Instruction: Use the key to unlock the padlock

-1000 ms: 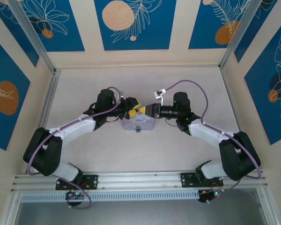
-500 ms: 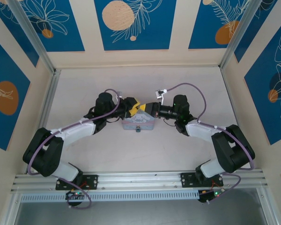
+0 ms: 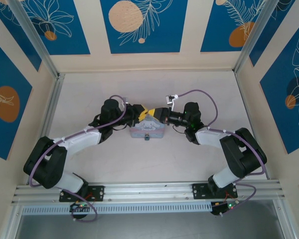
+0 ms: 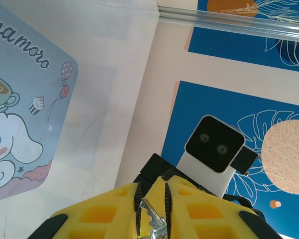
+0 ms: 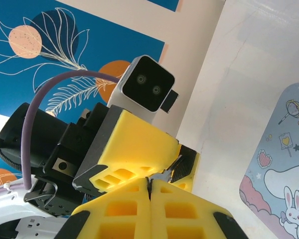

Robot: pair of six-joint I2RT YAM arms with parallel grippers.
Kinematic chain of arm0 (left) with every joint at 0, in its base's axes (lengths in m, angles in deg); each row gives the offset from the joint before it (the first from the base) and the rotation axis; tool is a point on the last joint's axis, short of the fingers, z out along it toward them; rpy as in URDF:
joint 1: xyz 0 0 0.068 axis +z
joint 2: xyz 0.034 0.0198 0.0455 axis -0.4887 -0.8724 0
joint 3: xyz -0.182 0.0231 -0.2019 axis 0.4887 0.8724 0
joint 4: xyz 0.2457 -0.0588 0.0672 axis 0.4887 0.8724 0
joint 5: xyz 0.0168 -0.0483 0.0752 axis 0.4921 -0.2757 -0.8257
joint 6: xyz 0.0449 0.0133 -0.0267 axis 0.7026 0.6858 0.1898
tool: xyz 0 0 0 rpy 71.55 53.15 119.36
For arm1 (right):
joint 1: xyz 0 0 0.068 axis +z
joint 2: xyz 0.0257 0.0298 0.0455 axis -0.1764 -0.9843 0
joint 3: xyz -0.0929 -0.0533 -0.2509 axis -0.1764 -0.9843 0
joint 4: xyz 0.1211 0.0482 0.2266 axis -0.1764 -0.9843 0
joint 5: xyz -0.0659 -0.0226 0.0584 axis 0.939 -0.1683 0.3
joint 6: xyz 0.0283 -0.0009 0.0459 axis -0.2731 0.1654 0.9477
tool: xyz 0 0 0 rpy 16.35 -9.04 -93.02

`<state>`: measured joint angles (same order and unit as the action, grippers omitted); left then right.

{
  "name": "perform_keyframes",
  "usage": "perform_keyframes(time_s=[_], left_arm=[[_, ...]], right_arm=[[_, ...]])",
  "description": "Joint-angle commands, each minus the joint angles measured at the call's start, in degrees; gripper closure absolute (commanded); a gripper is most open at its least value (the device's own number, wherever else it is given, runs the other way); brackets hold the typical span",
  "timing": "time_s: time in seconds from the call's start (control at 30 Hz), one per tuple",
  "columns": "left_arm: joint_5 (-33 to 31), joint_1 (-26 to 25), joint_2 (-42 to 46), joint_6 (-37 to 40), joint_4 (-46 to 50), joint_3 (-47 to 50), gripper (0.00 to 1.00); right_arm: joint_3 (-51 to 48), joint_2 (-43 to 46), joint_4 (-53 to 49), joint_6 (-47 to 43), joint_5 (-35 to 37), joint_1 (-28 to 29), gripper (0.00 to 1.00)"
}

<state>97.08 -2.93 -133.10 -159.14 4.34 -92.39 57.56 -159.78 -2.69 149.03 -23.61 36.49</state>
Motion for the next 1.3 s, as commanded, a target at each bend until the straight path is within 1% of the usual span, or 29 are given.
perform_keyframes(time_s=[0.0,0.5,0.6,0.7,0.77,0.8,0.83,0.93,0.97,1.07,1.2,1.27], left_arm=[[-1.28,-0.74,2.20,1.04,-1.21,0.24,0.80],[-2.83,-0.71,4.05,3.52,1.96,-0.37,0.93],[-3.10,-0.70,4.17,4.33,2.73,-0.55,0.99],[-3.28,-0.69,4.22,5.33,3.94,-0.82,1.00],[-3.50,-0.72,4.29,5.97,4.46,-0.99,1.00],[-3.62,-0.69,4.32,6.50,4.77,-1.10,1.00],[-3.80,-0.72,4.41,7.03,5.40,-1.23,1.00],[-4.30,-0.70,4.74,8.74,7.51,-1.78,1.00],[-4.53,-0.75,4.84,9.15,7.79,-1.87,1.00],[-4.66,-0.70,4.89,10.08,8.83,-2.05,1.00],[-4.85,-0.85,4.73,11.00,9.79,-2.23,1.00],[-4.86,-0.93,4.66,11.48,9.74,-2.27,1.00]], right_arm=[[-0.79,-0.53,1.51,0.39,0.81,-0.32,1.00],[-1.30,-1.24,1.32,1.03,1.59,-0.31,1.00],[-1.07,-1.44,1.33,1.25,1.60,-0.31,1.00],[-0.96,-1.33,0.94,1.51,1.85,-0.38,1.00],[-1.05,-1.08,0.89,1.77,2.05,-0.64,0.94],[-1.19,-0.78,0.84,1.82,2.09,-0.80,0.88],[-1.51,-0.30,0.76,2.06,2.24,-1.04,0.77],[-2.97,1.91,-0.58,2.11,3.35,-2.12,0.57],[-3.42,2.97,-1.57,1.92,3.76,-2.54,0.52],[-4.81,6.92,-6.20,0.55,5.00,-3.62,0.46],[-3.81,11.72,-17.06,-3.67,7.08,-3.51,0.45],[-3.27,12.51,-19.22,-3.65,8.23,-3.01,0.45]])
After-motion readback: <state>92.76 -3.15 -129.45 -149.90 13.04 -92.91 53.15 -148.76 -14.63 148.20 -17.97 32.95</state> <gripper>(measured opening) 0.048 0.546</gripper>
